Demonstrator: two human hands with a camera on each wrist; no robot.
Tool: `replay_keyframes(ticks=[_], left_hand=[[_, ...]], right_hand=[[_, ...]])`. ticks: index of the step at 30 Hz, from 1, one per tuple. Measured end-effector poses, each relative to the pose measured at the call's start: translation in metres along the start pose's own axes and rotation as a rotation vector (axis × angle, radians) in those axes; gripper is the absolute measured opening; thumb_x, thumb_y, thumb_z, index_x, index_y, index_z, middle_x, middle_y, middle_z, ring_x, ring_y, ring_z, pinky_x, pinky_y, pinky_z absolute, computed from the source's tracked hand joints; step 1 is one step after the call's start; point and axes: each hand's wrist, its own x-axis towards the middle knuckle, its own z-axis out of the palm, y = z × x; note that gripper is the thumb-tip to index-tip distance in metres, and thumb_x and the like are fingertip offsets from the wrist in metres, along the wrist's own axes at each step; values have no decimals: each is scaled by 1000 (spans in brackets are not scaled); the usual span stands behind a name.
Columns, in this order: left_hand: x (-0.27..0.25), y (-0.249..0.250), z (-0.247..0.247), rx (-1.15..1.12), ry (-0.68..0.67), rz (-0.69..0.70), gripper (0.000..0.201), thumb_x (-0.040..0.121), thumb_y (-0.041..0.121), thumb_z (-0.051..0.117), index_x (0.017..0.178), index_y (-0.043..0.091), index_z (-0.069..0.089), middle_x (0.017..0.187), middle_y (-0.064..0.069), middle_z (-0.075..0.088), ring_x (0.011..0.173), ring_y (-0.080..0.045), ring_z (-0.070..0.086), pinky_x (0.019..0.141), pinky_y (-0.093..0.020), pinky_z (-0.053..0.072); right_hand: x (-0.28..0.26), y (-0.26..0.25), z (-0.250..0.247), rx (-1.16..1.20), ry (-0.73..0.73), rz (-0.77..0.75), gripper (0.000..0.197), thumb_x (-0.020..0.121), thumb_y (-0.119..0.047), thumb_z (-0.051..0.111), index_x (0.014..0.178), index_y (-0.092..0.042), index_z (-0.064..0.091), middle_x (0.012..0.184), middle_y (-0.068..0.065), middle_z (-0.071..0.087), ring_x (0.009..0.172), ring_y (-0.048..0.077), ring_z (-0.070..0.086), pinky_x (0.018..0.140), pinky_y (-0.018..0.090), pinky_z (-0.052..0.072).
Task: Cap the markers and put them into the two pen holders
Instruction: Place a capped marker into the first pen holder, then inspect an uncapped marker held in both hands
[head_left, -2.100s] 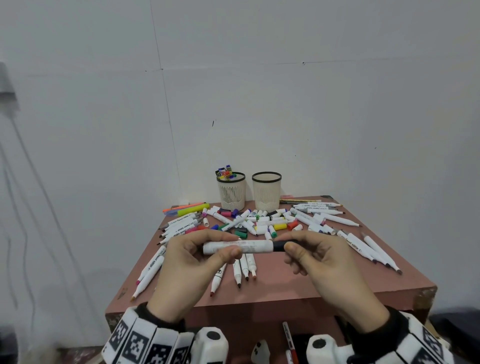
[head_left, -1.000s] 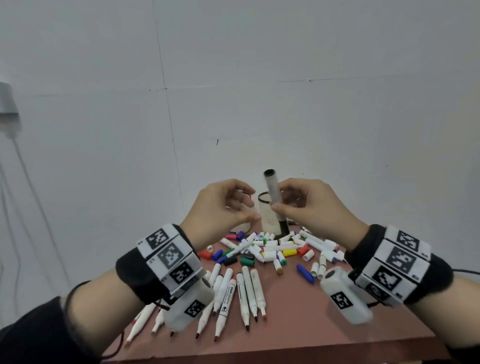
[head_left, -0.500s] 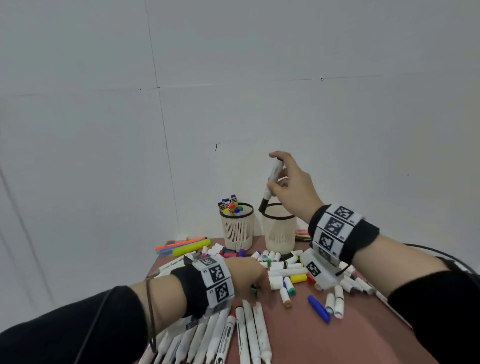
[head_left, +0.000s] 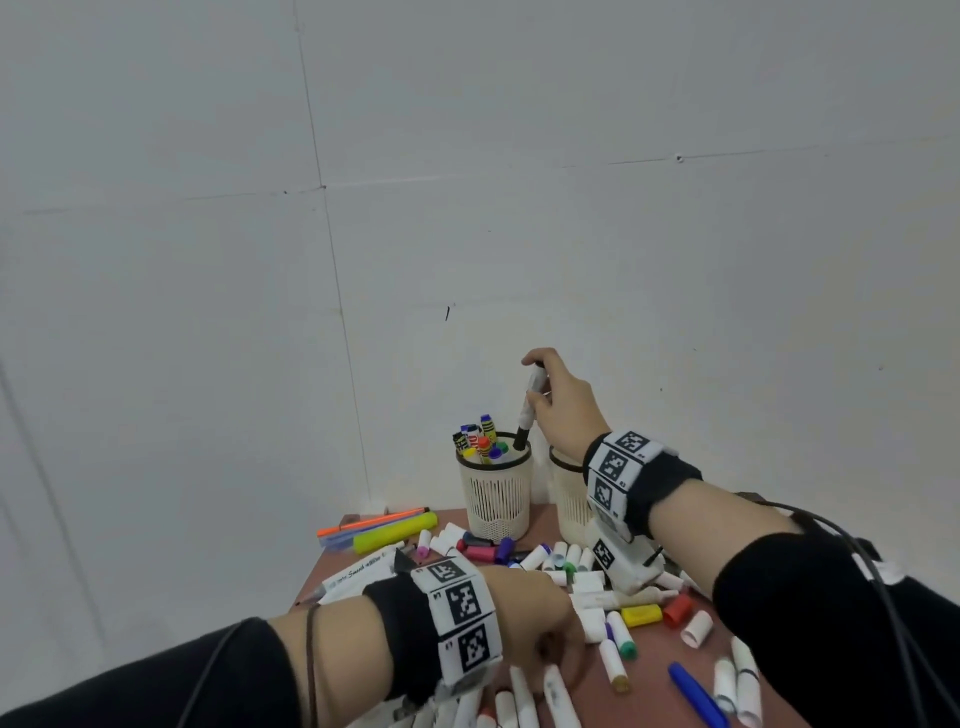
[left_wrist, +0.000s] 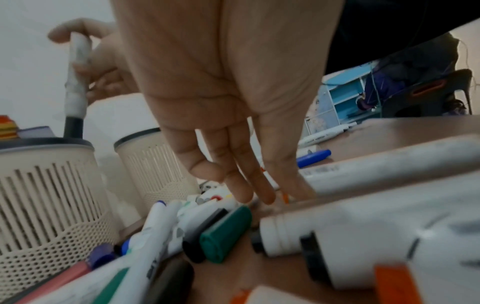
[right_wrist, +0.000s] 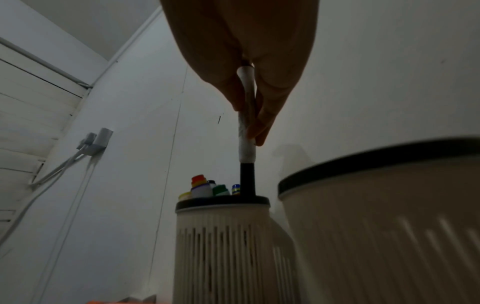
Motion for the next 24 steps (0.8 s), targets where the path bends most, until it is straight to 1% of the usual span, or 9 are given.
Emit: replay_keyframes(ticks=[2, 4, 7, 8, 11, 15, 19, 22, 24], left_hand=[[-9, -1, -4, -37, 43, -26, 32, 82, 2, 65, 114, 6, 64, 109, -15, 64, 85, -16, 50, 62, -15, 36], [-22, -3, -8, -74, 140, -40, 30, 84, 7, 65, 114, 10, 64, 107, -10, 64, 83, -13, 50, 66, -19, 38], [-47, -5, -15, -127, 337, -82, 24, 85, 22, 68, 109, 18, 65, 101, -3, 65, 80, -11, 52, 67, -13, 38], [-56, -6, -17, -164, 407, -99, 23, 85, 25, 69, 107, 20, 66, 98, -1, 65, 80, -10, 53, 67, -12, 39], [-78, -11, -21, -296, 622, -118, 20, 81, 24, 73, 99, 19, 69, 84, 11, 61, 73, -4, 52, 64, -10, 38], [-96, -15, -19, -399, 905, -180, 17, 77, 21, 76, 93, 27, 72, 84, 13, 62, 73, -3, 52, 62, -10, 38], [-107, -10, -13, -488, 1071, -233, 18, 75, 19, 78, 86, 31, 73, 85, 11, 65, 76, -2, 55, 63, -15, 44], [-116, -2, -7, -560, 1173, -261, 18, 75, 16, 78, 84, 32, 72, 83, 10, 69, 78, -4, 62, 68, -22, 52], [-121, 2, -3, -672, 1228, -264, 17, 76, 13, 76, 85, 27, 72, 81, 7, 72, 75, -12, 68, 69, -33, 58]], right_hand=[[1, 1, 5, -10, -6, -1, 34, 94, 2, 42, 122, -15, 49, 88, 8, 57, 79, 19, 56, 57, 8, 39], [1, 2, 11, -17, -21, -4, 32, 93, 3, 43, 121, -12, 52, 83, 1, 53, 76, 11, 52, 57, 7, 37], [1, 6, 19, -3, -28, 17, 33, 92, 4, 45, 121, -11, 48, 81, 4, 56, 75, 13, 54, 56, 4, 36], [1, 8, 21, -2, -14, 32, 31, 91, 3, 47, 119, -11, 47, 81, 5, 57, 73, 14, 54, 57, 5, 36], [2, 14, 26, -59, 29, 68, 24, 89, -1, 56, 112, -8, 54, 92, 7, 58, 75, 18, 54, 68, 20, 41], [1, 22, 31, -159, -1, 105, 24, 87, -5, 62, 111, -5, 66, 109, 13, 65, 94, 20, 60, 83, 22, 44], [-1, 32, 37, -305, -140, 127, 30, 94, -10, 52, 122, -8, 63, 123, 13, 62, 116, 24, 55, 102, 29, 40], [-4, 32, 39, -507, -279, 139, 37, 98, -14, 41, 133, -14, 54, 128, 13, 56, 122, 27, 44, 103, 37, 38], [-6, 27, 37, -683, -349, 100, 40, 99, -14, 36, 137, -18, 48, 131, 9, 53, 126, 28, 35, 100, 39, 35]])
